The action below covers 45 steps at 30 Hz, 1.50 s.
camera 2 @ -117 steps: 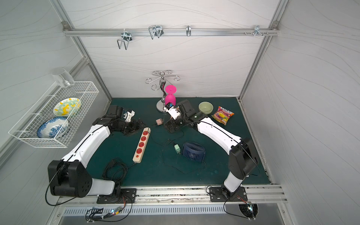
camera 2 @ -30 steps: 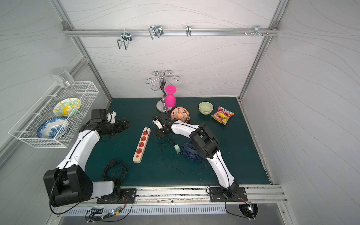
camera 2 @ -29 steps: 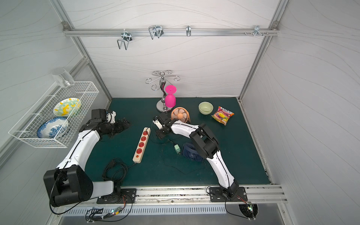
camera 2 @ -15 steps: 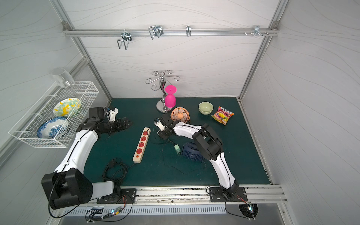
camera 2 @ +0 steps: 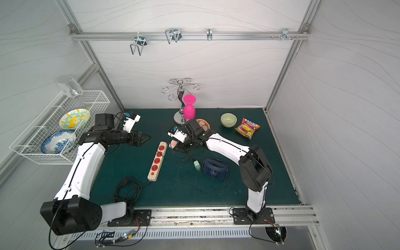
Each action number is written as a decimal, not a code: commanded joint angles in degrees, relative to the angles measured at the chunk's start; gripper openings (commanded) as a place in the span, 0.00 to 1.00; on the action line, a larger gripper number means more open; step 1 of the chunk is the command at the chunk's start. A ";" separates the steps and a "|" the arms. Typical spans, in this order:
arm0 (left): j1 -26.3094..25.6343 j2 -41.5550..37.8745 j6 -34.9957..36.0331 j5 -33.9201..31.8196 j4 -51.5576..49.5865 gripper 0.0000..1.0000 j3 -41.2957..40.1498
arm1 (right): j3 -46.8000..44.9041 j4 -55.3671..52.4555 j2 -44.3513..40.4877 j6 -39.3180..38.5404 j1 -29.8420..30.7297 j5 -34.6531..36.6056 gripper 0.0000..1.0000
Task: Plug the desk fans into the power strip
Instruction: Pick up the plug from the center of the board.
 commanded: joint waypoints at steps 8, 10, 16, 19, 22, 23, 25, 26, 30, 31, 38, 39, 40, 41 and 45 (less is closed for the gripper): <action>-7.41 -1.82 26.52 6.28 -12.61 0.91 2.37 | -7.03 3.93 -7.70 -7.46 0.18 -10.21 0.02; -8.11 -1.49 29.95 6.95 -13.81 0.91 2.39 | -8.90 5.91 -9.24 -7.57 0.21 -10.50 0.02; -11.14 -1.04 37.49 7.53 -14.18 0.90 2.41 | -9.43 6.65 -10.54 -8.32 0.43 -11.73 0.00; -12.98 -0.43 40.30 7.03 -13.41 0.90 2.14 | -10.35 9.12 -10.83 -7.90 0.77 -13.62 0.00; -14.14 0.77 41.31 6.29 -12.31 0.90 2.47 | -9.15 8.13 -10.11 -7.80 0.98 -14.49 0.00; -14.40 1.09 41.73 6.35 -12.20 0.90 2.53 | -8.83 7.99 -10.02 -7.65 1.10 -14.78 0.00; -15.20 1.83 42.62 6.69 -11.90 0.89 2.39 | -9.60 9.21 -10.50 -7.55 1.29 -15.88 0.00; -15.75 2.21 43.13 6.66 -11.80 0.88 2.23 | -10.26 10.10 -10.67 -7.65 1.33 -16.55 0.00; -16.76 3.39 43.37 6.61 -10.56 0.85 2.71 | -9.55 9.07 -10.54 -7.98 1.36 -17.96 0.00; -16.85 3.62 43.54 6.82 -10.28 0.85 2.53 | -10.04 9.94 -10.81 -7.70 1.36 -18.36 0.00; -17.55 4.57 44.05 7.41 -10.05 0.77 2.69 | -10.14 10.51 -10.96 -7.51 1.36 -18.99 0.00; -17.62 4.53 44.73 7.75 -10.08 0.77 2.34 | -10.78 11.98 -11.28 -7.00 1.36 -19.04 0.00; -17.76 4.45 45.54 8.04 -10.18 0.76 1.99 | -11.48 13.35 -11.53 -6.60 1.32 -19.25 0.00; -17.87 4.32 46.03 8.23 -10.12 0.75 1.73 | -11.84 13.95 -11.66 -6.43 1.31 -19.42 0.00; -18.18 4.11 45.93 9.58 -9.88 0.72 1.78 | -10.83 13.38 -10.92 -5.67 1.09 -20.34 0.00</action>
